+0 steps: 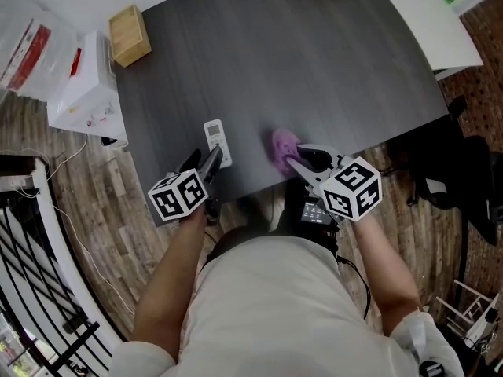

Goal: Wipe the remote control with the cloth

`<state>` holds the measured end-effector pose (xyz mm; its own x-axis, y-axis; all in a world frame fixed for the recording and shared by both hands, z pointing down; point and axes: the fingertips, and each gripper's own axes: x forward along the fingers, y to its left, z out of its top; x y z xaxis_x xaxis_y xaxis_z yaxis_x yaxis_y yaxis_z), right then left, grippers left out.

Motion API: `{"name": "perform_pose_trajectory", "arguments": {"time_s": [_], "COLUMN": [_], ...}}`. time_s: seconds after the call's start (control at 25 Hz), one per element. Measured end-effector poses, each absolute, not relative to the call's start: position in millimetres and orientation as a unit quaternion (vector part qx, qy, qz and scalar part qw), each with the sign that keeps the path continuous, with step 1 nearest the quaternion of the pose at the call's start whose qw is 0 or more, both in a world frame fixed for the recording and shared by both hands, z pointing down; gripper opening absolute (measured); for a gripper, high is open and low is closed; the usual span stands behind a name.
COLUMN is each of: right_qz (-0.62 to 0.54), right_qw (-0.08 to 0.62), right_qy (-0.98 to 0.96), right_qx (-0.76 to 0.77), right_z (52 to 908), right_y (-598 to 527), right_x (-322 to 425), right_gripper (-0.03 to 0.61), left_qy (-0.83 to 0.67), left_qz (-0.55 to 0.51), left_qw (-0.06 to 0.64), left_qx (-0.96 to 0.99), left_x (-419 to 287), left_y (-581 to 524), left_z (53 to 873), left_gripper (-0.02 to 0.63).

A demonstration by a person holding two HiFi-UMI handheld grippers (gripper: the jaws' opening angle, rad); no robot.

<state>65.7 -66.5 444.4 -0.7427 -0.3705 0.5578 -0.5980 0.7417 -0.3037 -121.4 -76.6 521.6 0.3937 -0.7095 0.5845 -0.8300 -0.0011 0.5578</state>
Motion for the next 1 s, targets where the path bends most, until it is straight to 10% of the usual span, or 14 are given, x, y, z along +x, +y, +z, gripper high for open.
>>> {"name": "perform_pose_trajectory", "arguments": {"time_s": [1.0], "right_qz": [0.203], "right_qw": [0.192], "right_qy": [-0.93], "right_qx": [0.238], "right_z": [371], "right_y": [-13], "right_x": [137], "right_gripper": [0.087], "left_qy": [-0.46], "left_qz": [-0.216], "left_qw": [0.401], "left_qx": [0.762], "left_x": [-30], "left_y": [87], "left_z": [372], "left_gripper": [0.114]}}
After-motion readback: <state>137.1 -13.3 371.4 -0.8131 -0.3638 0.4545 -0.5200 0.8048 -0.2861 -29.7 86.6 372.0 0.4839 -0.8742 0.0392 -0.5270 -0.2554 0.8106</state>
